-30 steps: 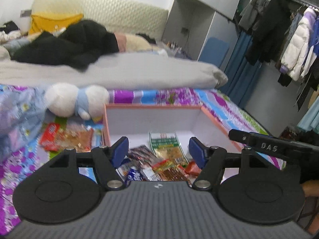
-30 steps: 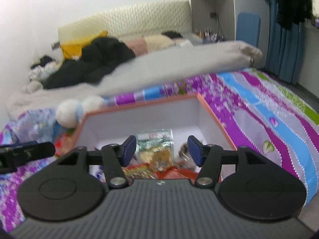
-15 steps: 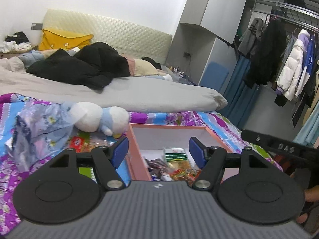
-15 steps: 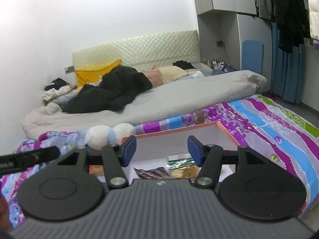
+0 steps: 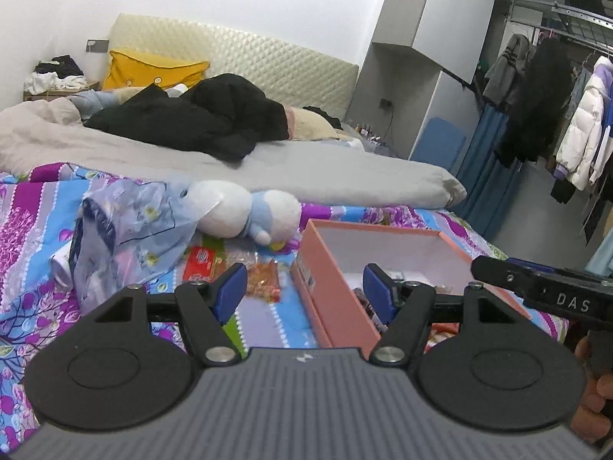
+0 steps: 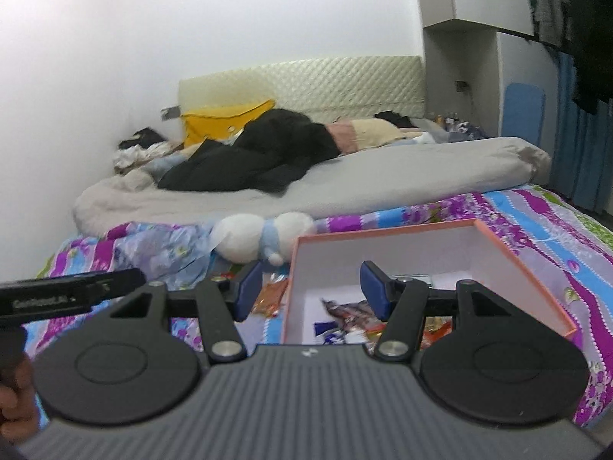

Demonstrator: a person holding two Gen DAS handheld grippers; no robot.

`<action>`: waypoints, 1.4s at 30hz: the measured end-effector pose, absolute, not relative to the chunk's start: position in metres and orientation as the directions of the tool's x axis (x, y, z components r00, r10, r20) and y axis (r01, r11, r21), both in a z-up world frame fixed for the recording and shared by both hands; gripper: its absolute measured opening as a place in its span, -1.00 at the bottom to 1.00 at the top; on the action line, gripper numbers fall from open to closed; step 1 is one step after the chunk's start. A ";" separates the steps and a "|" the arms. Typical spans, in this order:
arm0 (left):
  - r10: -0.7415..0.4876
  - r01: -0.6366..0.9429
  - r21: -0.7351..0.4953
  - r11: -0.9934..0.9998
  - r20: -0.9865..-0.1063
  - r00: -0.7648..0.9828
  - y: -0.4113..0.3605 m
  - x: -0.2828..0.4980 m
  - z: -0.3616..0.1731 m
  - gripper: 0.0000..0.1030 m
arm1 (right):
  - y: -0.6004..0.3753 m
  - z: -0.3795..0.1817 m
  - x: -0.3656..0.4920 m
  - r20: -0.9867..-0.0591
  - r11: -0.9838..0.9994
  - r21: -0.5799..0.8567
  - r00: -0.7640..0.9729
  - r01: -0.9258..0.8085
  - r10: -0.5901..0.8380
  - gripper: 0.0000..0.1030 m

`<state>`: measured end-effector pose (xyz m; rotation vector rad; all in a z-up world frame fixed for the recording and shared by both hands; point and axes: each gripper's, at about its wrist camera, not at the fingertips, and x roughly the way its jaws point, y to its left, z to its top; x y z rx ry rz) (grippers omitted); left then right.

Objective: Organize snacks

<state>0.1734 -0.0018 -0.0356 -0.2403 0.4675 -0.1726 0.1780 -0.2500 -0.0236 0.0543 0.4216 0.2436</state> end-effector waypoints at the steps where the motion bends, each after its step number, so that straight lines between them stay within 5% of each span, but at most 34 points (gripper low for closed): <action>1: -0.219 0.110 -0.267 0.957 -0.426 0.878 0.000 0.172 -0.038 0.39 | -0.246 -0.027 0.177 -0.406 0.968 0.098 0.879 -0.230 0.250 0.15; 19: -0.299 0.047 -0.505 0.862 -0.430 0.852 0.077 0.194 -0.117 0.29 | -0.166 -0.086 0.182 -0.516 0.930 -0.069 0.811 -0.360 0.275 0.00; 26: -0.309 0.003 -0.546 0.838 -0.470 0.827 0.091 0.245 -0.156 0.05 | -0.133 -0.087 0.235 -0.554 0.840 -0.232 0.777 -0.491 0.301 0.00; 42: -0.359 -0.079 -0.688 0.721 -0.468 0.808 0.097 0.344 -0.231 -0.40 | -0.071 -0.133 0.358 -0.736 0.216 -0.588 0.626 -0.780 0.259 -0.01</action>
